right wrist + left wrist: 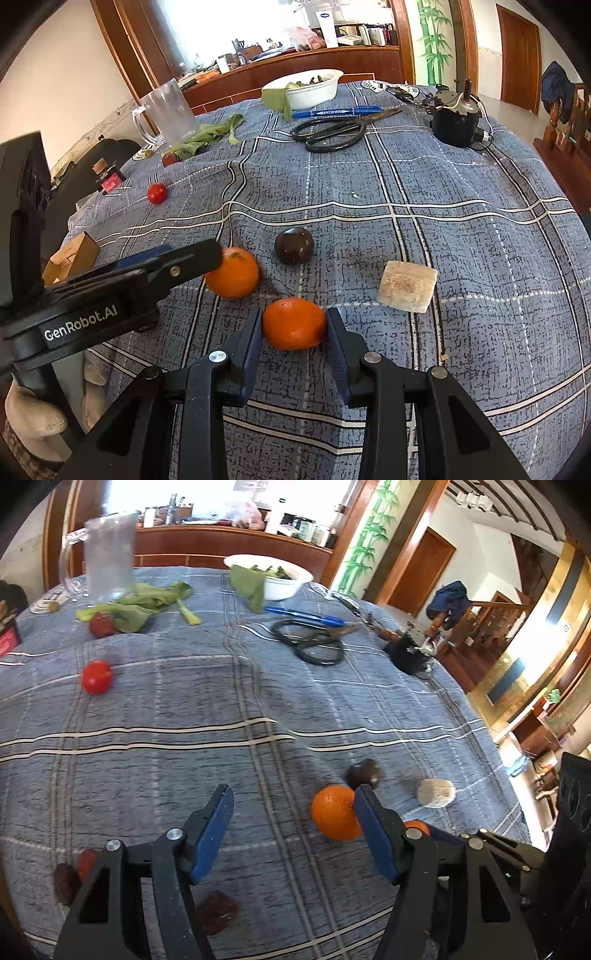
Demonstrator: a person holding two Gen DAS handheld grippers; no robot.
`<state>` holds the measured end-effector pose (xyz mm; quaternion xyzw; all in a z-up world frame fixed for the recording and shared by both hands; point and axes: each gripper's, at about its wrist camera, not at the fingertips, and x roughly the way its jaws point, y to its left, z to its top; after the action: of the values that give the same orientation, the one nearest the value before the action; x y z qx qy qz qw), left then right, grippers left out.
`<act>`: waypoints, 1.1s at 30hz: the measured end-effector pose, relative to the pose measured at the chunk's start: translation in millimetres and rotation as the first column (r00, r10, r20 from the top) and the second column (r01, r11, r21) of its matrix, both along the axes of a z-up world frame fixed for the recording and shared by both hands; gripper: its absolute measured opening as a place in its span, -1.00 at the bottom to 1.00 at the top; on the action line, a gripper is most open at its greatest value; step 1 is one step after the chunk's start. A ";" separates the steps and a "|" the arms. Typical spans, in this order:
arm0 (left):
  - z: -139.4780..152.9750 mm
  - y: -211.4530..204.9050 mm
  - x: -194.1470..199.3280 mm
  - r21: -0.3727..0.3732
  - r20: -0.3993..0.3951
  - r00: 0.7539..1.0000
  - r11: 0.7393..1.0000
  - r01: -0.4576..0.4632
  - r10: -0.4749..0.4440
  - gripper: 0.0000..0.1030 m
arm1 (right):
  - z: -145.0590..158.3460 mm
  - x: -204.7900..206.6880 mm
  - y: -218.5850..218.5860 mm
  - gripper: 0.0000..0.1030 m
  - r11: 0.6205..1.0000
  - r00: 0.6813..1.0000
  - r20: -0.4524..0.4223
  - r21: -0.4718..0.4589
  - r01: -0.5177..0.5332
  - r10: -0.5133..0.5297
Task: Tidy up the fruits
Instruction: 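Grasp an orange with the right gripper while the left gripper grasps another orange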
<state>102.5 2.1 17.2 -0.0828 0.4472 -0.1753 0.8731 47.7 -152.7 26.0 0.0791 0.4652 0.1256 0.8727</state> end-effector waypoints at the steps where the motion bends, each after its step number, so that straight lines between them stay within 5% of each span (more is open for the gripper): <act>1: 0.2 -1.1 1.2 -0.011 -0.004 1.000 1.000 0.003 -0.003 0.29 | 0.0 -0.4 -0.5 -0.31 1.000 1.000 -0.003 0.001 -0.001 0.001; 5: -3.2 -10.3 4.8 -0.019 -0.024 0.999 0.999 0.028 -0.028 0.25 | -0.1 -3.7 0.7 -0.30 1.000 1.000 -0.015 -0.008 -0.008 0.008; 12: -10.9 -23.4 0.3 0.059 -0.008 0.998 0.996 0.065 -0.064 -0.36 | 0.5 -7.8 2.1 -0.30 0.999 0.999 -0.026 -0.030 -0.019 0.019; 23: 14.4 -1.9 -30.6 0.078 0.026 0.999 0.997 0.022 -0.024 -0.38 | 1.6 -7.9 2.2 -0.31 1.000 1.000 -0.010 -0.018 -0.022 0.022; 29: 55.8 55.7 -87.5 0.103 0.121 0.990 0.991 -0.089 0.076 -0.37 | 9.5 -14.3 8.5 -0.31 0.999 0.997 0.050 0.017 -0.052 0.051; 33: 78.0 118.0 -132.2 0.097 0.174 0.963 0.969 -0.227 0.208 -0.37 | 14.5 -20.3 20.1 -0.31 0.997 0.993 0.091 0.008 -0.080 0.079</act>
<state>-29.7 120.1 95.3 -0.0660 0.3720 -0.0583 0.9241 27.4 -132.5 40.4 0.0597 0.4270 0.1661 0.8868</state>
